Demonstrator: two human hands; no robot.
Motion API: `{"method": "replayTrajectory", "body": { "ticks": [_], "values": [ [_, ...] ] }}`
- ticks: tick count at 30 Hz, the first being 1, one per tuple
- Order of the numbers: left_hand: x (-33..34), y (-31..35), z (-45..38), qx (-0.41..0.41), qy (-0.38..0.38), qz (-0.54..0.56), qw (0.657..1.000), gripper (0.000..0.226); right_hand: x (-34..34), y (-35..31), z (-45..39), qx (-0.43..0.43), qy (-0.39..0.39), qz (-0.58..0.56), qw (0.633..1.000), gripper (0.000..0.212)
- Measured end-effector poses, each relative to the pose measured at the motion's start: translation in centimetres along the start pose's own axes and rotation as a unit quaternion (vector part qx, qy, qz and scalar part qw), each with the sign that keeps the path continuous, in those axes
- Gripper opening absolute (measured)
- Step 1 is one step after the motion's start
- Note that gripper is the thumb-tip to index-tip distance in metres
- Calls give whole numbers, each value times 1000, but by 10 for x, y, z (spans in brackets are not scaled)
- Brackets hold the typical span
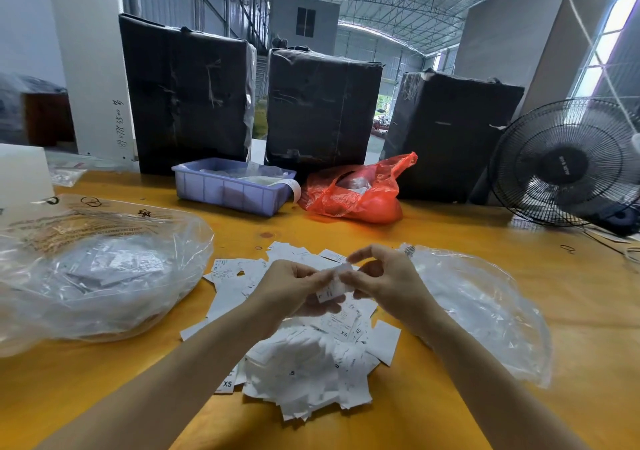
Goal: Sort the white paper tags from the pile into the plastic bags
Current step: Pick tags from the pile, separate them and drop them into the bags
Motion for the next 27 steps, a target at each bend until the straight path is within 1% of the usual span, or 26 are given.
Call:
{"method": "replayTrajectory", "body": {
  "ticks": [2, 3, 5, 8, 11, 12, 14, 15, 17, 19, 20, 22, 23, 25, 27],
  "values": [
    [-1, -1, 0, -5, 12, 39, 999, 27, -1, -2, 0, -27, 28, -21, 999, 6],
    [-1, -2, -1, -6, 14, 45, 999, 27, 0, -3, 0, -39, 31, -18, 999, 2],
    [1, -4, -1, -6, 16, 42, 999, 26, 7, -4, 1, -53, 18, 3, 998, 5],
    [2, -7, -1, -8, 25, 38, 999, 23, 15, 0, 2, -44, 0, 34, 998, 13],
    [1, -8, -1, -16, 29, 64, 997, 21, 12, 3, 2, -15, 18, 6, 1000, 31],
    [1, -8, -2, -20, 28, 72, 997, 22, 10, 2, 2, -16, 27, 5, 999, 32],
    [0, -7, -2, -26, 25, 90, 995, 22, 9, 0, 2, -24, 32, 32, 999, 26],
    [0, -6, -3, -26, 23, 101, 994, 20, 11, 0, 2, -18, 19, 41, 999, 24],
    [0, -6, -3, -21, 27, 104, 994, 17, 18, 0, 4, 11, -38, 28, 999, 24],
    [-2, -8, -4, -16, 52, 93, 994, 15, 27, -1, 8, 34, -110, 0, 993, 30],
    [-4, -9, -4, -16, 70, 85, 994, 14, 30, -2, 9, 40, -134, -12, 990, 36],
    [-7, -11, -5, -19, 99, 75, 992, 16, 32, -2, 10, 52, -141, -45, 988, 50],
    [-8, -11, -6, -20, 103, 75, 992, 18, 31, -1, 9, 53, -127, -55, 989, 51],
    [-7, -10, -6, -21, 89, 74, 993, 18, 26, -1, 8, 42, -90, -57, 993, 35],
    [-4, -8, -5, -27, 54, 67, 996, 20, 20, 0, 6, 34, -59, -69, 995, 19]
  ]
}}
Point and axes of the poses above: each hand's wrist, its own z-axis away from the middle knuckle, its own x-axis out of the palm, y = z × x, the point moved 6 cm from there along -z, towards the middle knuckle
